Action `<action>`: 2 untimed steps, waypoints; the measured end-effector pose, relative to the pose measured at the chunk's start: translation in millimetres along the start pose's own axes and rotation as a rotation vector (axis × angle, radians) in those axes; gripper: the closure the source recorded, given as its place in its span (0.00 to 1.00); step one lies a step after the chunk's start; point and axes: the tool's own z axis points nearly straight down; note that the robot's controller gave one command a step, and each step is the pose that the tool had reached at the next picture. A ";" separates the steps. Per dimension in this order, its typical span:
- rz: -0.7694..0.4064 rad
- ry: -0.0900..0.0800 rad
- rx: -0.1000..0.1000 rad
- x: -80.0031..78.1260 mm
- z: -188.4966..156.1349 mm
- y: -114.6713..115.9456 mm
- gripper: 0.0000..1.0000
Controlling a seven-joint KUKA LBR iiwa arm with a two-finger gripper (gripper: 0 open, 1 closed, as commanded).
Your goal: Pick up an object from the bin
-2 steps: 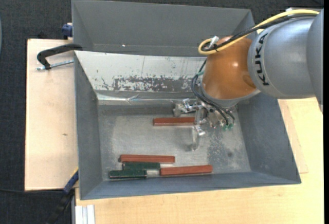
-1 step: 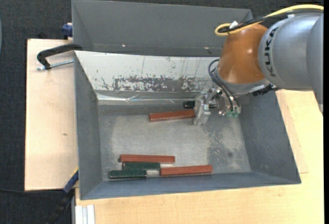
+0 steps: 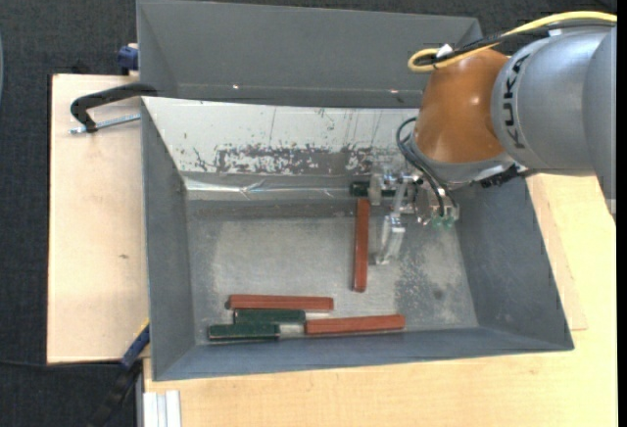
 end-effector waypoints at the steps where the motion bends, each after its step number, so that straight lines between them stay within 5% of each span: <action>1: 0.000 0.001 0.000 0.2 0.4 0.0 0.00; 2: -0.099 -0.004 0.002 1.0 -22.6 29.5 0.00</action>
Offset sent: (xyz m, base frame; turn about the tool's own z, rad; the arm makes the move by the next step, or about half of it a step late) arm -0.0005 0.1056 0.0777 -0.3439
